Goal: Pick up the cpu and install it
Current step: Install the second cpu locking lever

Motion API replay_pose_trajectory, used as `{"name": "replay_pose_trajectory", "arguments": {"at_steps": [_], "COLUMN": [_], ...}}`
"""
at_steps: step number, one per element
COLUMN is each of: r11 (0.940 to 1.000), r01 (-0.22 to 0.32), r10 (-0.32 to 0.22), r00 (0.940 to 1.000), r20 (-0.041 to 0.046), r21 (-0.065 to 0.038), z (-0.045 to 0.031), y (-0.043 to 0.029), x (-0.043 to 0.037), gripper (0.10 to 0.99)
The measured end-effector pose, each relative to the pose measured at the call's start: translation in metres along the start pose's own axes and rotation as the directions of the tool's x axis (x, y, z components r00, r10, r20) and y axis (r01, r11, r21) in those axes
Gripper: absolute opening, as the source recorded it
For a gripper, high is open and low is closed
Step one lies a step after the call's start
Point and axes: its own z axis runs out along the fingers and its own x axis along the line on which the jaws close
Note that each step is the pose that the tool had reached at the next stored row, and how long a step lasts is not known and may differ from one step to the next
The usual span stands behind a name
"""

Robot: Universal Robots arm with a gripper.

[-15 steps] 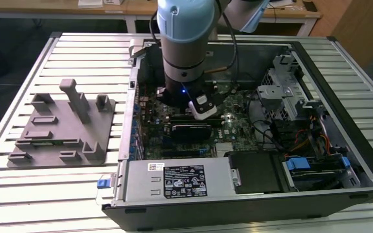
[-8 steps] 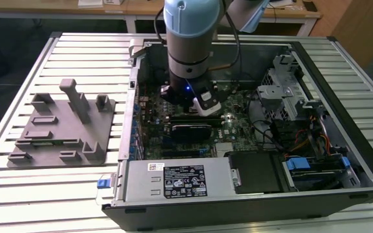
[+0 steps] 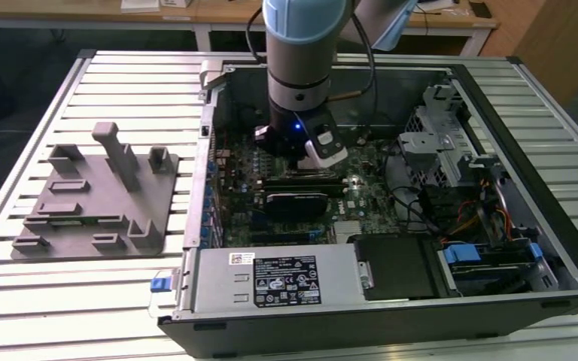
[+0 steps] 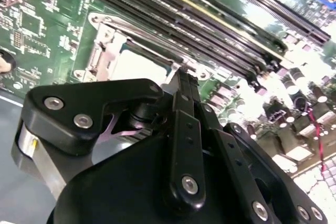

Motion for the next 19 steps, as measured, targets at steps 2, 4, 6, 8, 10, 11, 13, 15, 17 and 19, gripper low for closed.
{"name": "replay_pose_trajectory", "arguments": {"at_steps": [2, 4, 6, 8, 10, 11, 13, 15, 17, 19], "r11": [1.0000, 0.9999, 0.9998, 0.9997, 0.9995, 0.9994, 0.9990, 0.9986, 0.9982, 0.9981], "r01": [0.000, 0.000, 0.000, 0.000, 0.001, 0.001, 0.001, 0.001, 0.002, 0.002], "r10": [0.000, 0.000, 0.000, -0.001, -0.001, -0.001, -0.001, -0.002, -0.002, -0.002], "r00": [1.0000, 1.0000, 1.0000, 1.0000, 1.0000, 1.0000, 1.0000, 1.0000, 1.0000, 1.0000], "r20": [0.0003, 0.0007, 0.0011, 0.0014, 0.0018, 0.0020, 0.0023, 0.0029, 0.0032, 0.0032], "r21": [0.007, 0.014, 0.020, 0.026, 0.032, 0.035, 0.044, 0.054, 0.061, 0.061], "z": [0.0004, 0.0008, 0.0011, 0.0015, 0.0022, 0.0027, 0.0035, 0.0042, 0.0048, 0.0052], "y": [0.0016, 0.0030, 0.0043, 0.0060, 0.0092, 0.0116, 0.0165, 0.0201, 0.0235, 0.0262], "x": [-0.0042, -0.0090, -0.0136, -0.0178, -0.0204, -0.0212, -0.0227, -0.0243, -0.0252, -0.0251], "gripper": [0.106, 0.106, 0.106, 0.106, 0.106, 0.106, 0.106, 0.106, 0.106, 0.106]}}
